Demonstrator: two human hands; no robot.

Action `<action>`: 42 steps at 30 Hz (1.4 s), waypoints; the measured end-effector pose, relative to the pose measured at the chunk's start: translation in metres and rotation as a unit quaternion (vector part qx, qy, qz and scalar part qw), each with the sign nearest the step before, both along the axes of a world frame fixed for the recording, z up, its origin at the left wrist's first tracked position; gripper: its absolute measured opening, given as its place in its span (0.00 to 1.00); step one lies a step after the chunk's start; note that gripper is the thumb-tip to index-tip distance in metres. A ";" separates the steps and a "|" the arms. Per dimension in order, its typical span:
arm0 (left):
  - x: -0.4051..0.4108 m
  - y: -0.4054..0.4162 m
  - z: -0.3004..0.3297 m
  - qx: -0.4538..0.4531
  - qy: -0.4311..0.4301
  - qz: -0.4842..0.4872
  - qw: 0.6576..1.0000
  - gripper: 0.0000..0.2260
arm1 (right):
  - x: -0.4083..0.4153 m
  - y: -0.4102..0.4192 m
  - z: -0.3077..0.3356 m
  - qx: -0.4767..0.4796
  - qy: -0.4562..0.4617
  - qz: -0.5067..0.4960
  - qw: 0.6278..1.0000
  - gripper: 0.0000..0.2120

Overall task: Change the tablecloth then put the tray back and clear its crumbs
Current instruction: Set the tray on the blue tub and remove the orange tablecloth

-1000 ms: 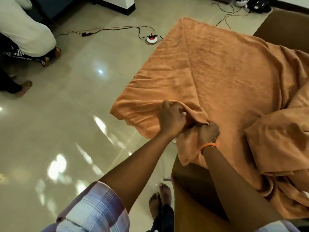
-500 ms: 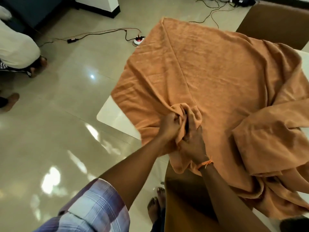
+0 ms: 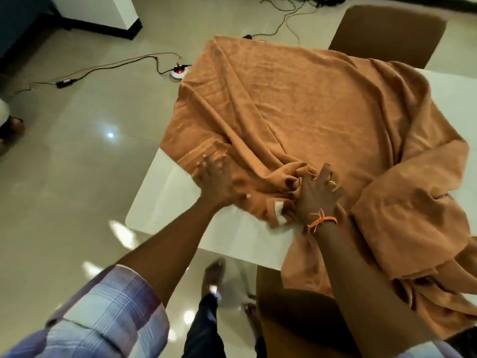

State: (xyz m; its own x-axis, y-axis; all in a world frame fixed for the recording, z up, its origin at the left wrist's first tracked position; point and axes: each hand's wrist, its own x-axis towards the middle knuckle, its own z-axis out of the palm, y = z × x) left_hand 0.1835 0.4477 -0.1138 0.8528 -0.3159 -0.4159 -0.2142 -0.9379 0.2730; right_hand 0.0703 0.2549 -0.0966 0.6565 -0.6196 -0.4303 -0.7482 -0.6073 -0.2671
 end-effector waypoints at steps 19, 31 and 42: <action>0.112 0.036 -0.037 -0.096 -0.062 -0.067 0.991 0.68 | 0.324 0.076 -0.018 -0.153 -0.091 0.193 0.965 0.28; 0.123 0.005 -0.014 -0.066 -0.090 -0.234 0.966 0.50 | 0.173 0.009 0.015 -0.197 0.154 0.179 0.951 0.03; 0.076 -0.014 -0.029 -0.248 0.026 -0.357 0.900 0.19 | 0.161 0.003 -0.067 -0.106 0.054 0.193 0.974 0.29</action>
